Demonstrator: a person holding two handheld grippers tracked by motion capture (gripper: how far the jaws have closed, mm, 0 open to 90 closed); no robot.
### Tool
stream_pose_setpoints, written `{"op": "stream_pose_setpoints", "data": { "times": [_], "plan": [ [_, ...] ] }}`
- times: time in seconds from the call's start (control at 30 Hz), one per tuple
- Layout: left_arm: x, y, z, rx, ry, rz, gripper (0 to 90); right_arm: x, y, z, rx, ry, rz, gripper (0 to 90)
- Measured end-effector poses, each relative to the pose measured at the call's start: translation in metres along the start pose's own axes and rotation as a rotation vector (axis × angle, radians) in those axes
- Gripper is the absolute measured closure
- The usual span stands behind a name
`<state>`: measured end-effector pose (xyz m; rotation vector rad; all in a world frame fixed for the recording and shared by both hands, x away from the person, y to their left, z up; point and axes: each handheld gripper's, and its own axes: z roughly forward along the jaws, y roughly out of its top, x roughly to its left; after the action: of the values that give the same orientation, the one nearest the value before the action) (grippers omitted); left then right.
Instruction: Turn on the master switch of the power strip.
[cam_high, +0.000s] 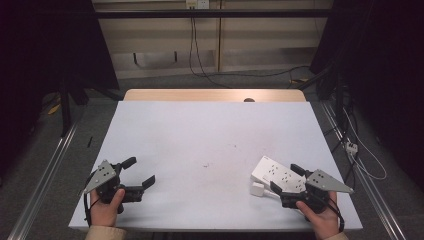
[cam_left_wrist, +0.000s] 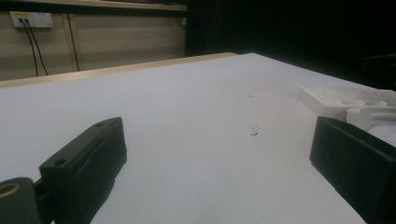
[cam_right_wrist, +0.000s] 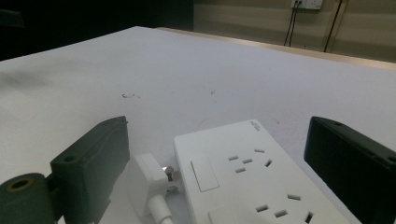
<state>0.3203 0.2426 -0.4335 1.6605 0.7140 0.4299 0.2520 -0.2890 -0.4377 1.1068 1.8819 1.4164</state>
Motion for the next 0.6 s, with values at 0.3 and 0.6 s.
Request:
{"op": "stream_pose_setpoints", "data": {
  "times": [0.3, 0.6],
  "plan": [
    [-0.001, 0.000, 0.001, 0.007, -0.006, 0.001, 3.5, -0.003, 0.002, -0.001, 0.018, 0.022, 0.003, 6.7],
    [-0.001, 0.000, 0.002, 0.004, -0.011, 0.000, 3.5, -0.011, 0.006, -0.006, 0.027, 0.046, 0.015, 7.8]
  ]
}}
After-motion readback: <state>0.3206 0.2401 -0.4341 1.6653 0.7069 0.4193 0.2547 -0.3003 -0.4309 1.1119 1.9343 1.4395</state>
